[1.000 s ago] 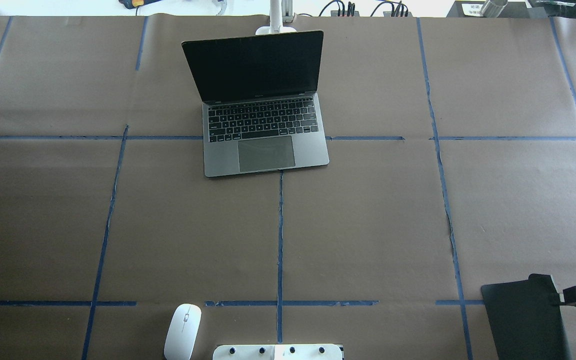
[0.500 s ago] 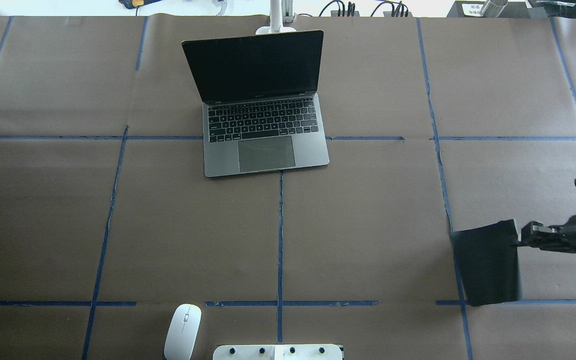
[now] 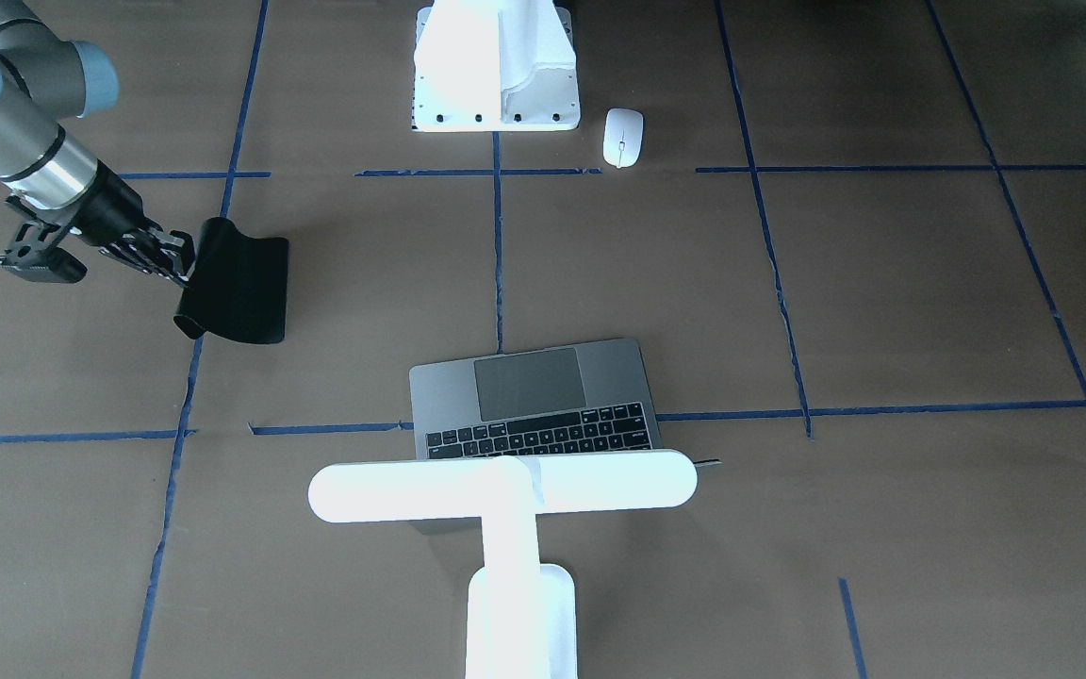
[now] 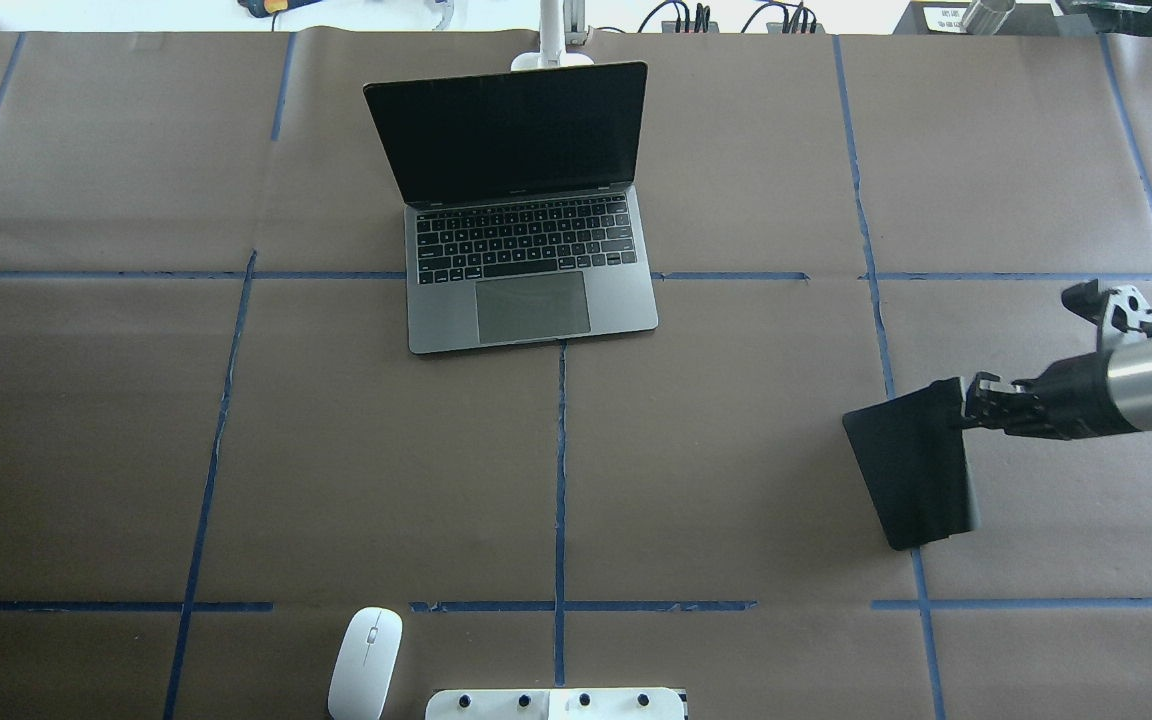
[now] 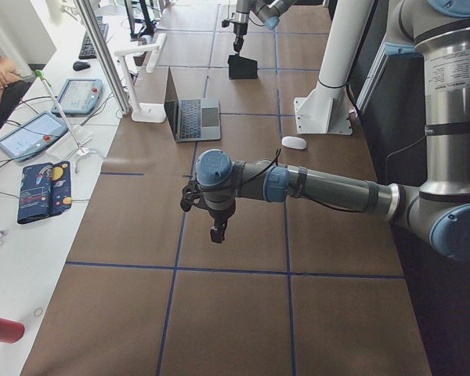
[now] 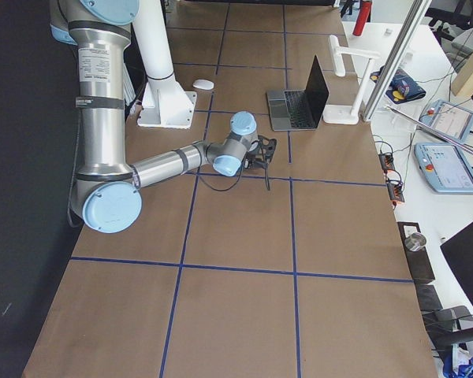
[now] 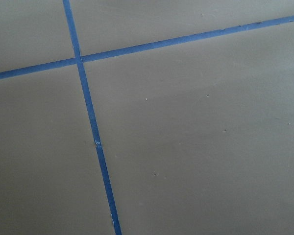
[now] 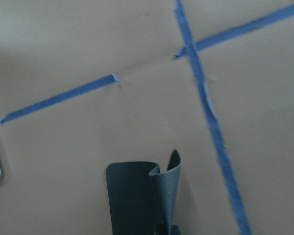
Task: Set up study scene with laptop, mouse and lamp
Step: 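Carry the mouse pad with the right gripper beside the laptop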
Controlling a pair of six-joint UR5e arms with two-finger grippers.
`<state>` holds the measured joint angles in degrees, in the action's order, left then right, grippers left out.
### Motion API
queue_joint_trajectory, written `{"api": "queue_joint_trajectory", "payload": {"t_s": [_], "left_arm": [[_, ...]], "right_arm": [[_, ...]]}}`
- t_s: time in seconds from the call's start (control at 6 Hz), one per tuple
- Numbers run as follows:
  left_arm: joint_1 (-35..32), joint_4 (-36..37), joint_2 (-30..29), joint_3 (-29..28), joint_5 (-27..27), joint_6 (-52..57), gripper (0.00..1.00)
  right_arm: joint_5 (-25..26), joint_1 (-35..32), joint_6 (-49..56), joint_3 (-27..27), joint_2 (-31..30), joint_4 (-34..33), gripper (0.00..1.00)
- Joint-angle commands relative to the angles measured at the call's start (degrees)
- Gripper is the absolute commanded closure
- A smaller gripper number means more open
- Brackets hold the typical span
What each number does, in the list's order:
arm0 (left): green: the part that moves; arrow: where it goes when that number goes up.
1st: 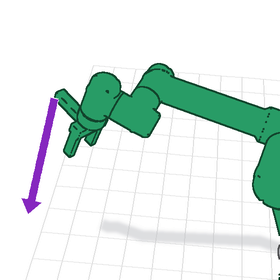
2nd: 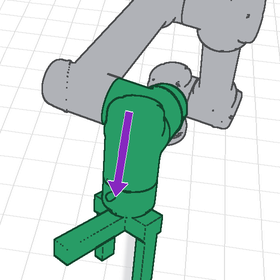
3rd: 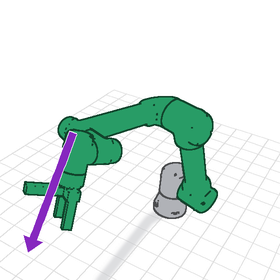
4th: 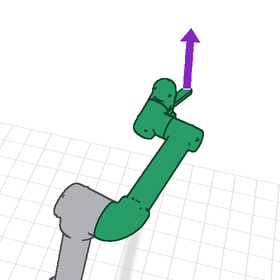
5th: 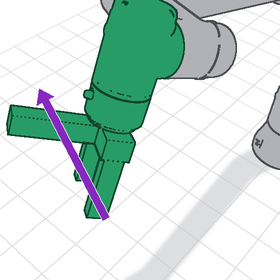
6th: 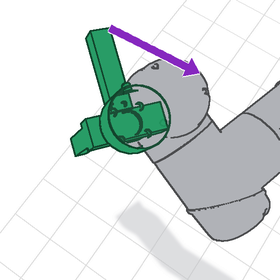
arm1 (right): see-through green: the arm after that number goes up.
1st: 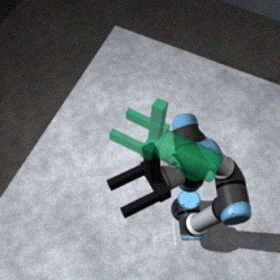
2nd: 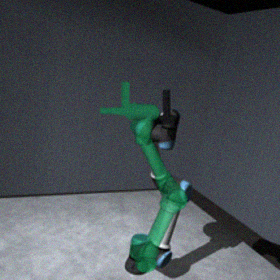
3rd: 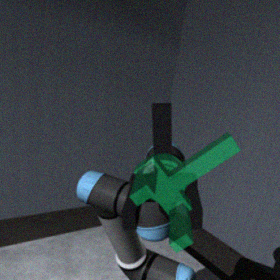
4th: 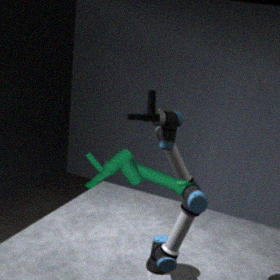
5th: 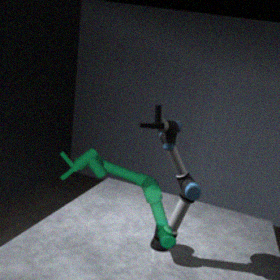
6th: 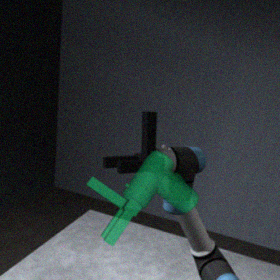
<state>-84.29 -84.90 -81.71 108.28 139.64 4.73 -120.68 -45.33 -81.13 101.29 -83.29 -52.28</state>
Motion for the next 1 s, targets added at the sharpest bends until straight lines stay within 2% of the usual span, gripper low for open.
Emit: {"api": "queue_joint_trajectory", "payload": {"t_s": [0.0, 0.5, 0.67, 0.83], "left_arm": [[0.1, 0.0, -0.1, 0.0, 0.0, -0.7, 0.0], [0.1, 0.0, -0.2, -0.1, 0.0, -0.7, 0.0], [0.1, 0.0, -0.2, -0.1, 0.0, -0.7, 0.0], [0.1, 0.1, -0.6, 0.0, -0.1, -0.9, 0.0]], "right_arm": [[1.1, -1.3, 0.1, -11.7, 17.7, -5.8, 1.0], [2.2, -2.8, -0.1, -26.0, 29.6, -5.6, 1.0], [2.9, -2.8, 0.6, -26.2, 28.9, -5.5, 0.72], [2.8, -2.7, 4.6, -26.1, 28.3, -5.9, 0.01]]}}
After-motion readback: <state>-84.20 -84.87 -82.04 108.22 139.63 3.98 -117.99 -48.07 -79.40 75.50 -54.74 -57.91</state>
